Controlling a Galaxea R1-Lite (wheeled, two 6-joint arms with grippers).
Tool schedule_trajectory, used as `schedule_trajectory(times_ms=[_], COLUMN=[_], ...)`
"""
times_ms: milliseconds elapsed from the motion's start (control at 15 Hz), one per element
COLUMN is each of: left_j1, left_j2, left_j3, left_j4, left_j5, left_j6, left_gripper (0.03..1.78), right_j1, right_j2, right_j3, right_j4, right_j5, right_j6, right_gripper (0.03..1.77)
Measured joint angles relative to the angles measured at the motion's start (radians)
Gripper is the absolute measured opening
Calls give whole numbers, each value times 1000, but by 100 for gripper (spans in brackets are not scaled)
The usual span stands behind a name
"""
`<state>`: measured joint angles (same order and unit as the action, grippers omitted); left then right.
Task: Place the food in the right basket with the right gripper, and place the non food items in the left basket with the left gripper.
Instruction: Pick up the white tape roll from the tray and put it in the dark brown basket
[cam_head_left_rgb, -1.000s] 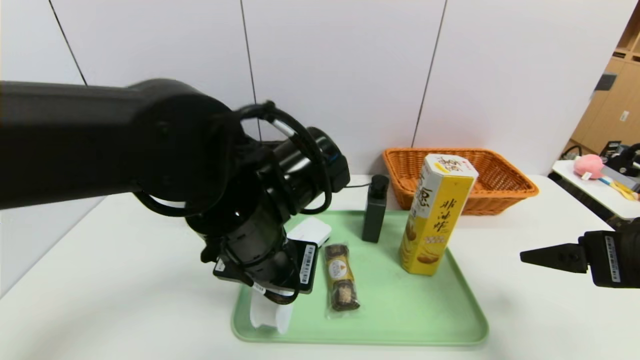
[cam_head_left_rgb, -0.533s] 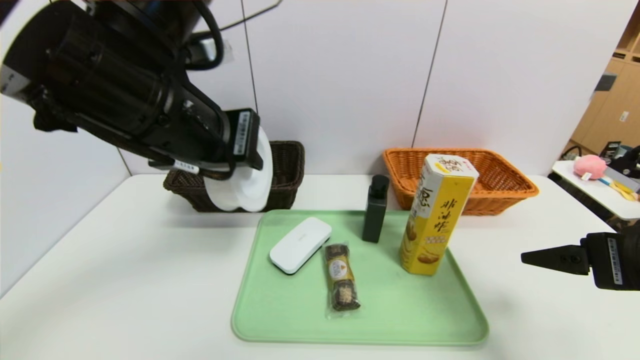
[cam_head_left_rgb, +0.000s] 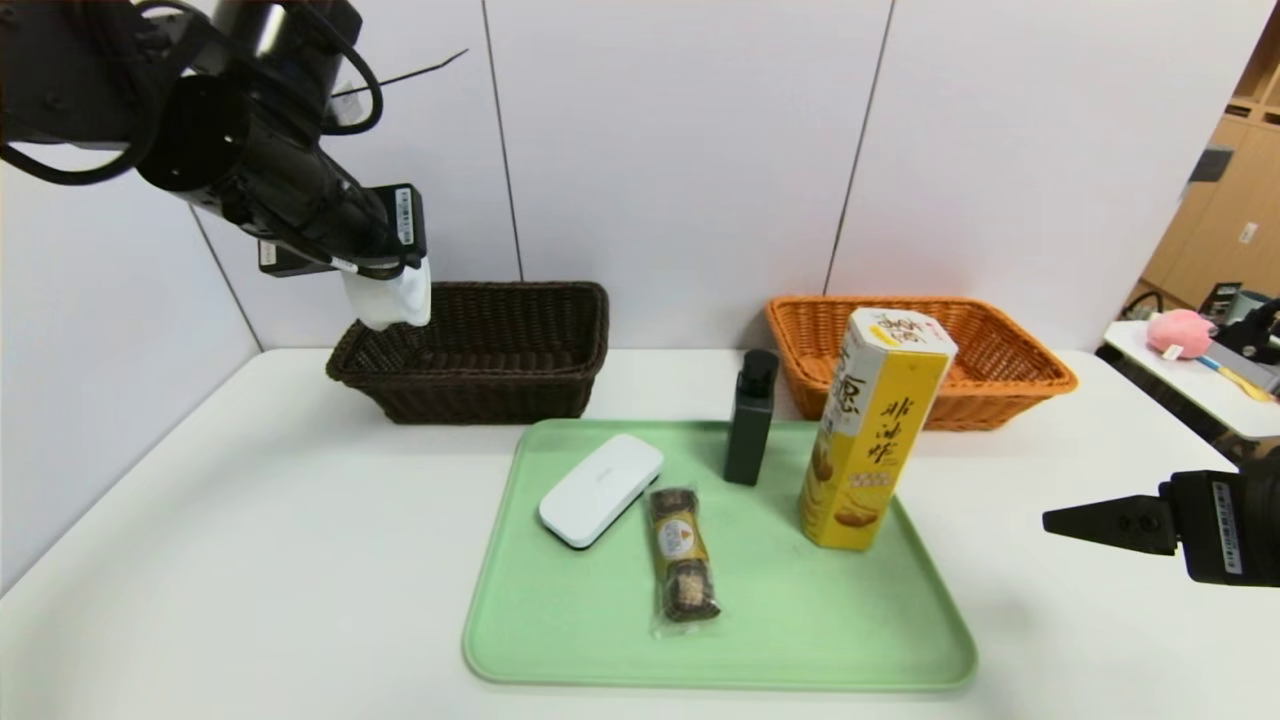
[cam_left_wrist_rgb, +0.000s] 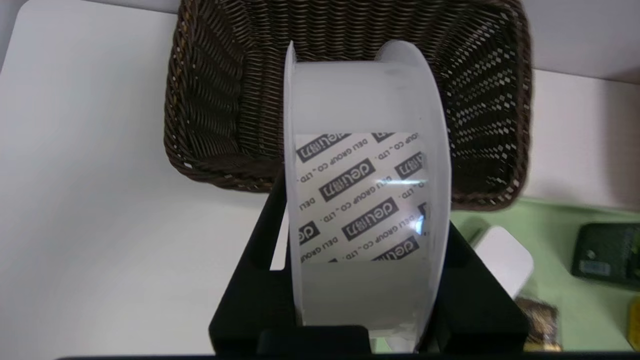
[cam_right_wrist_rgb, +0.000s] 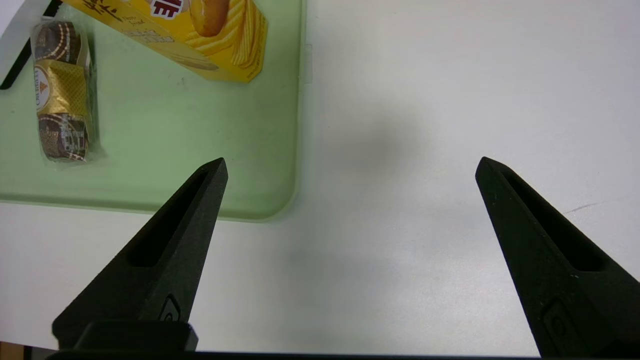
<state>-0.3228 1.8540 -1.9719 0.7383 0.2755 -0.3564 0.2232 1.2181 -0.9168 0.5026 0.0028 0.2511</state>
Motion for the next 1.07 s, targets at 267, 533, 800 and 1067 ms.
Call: schedule_trajectory(times_ms=[267,533,800,1067], left_j1=[91,129,140,139], left_j2=[132,237,288,297], left_j3=[1,0,-1,-1], left_j4=[-138,-243,-255,-256], left_j5=[0,-1,-4,-6], left_j6=[23,87,87,86], left_gripper=[59,59,74,113], right_j1=[0,0,0,0], right_j2=[1,7,12,10], right_j3=[13,14,16,26], right_j4=[-1,-2,-11,-11], right_j5=[0,0,5,6], right_j6=[18,33,34,34], right_gripper=[171,171,171,171])
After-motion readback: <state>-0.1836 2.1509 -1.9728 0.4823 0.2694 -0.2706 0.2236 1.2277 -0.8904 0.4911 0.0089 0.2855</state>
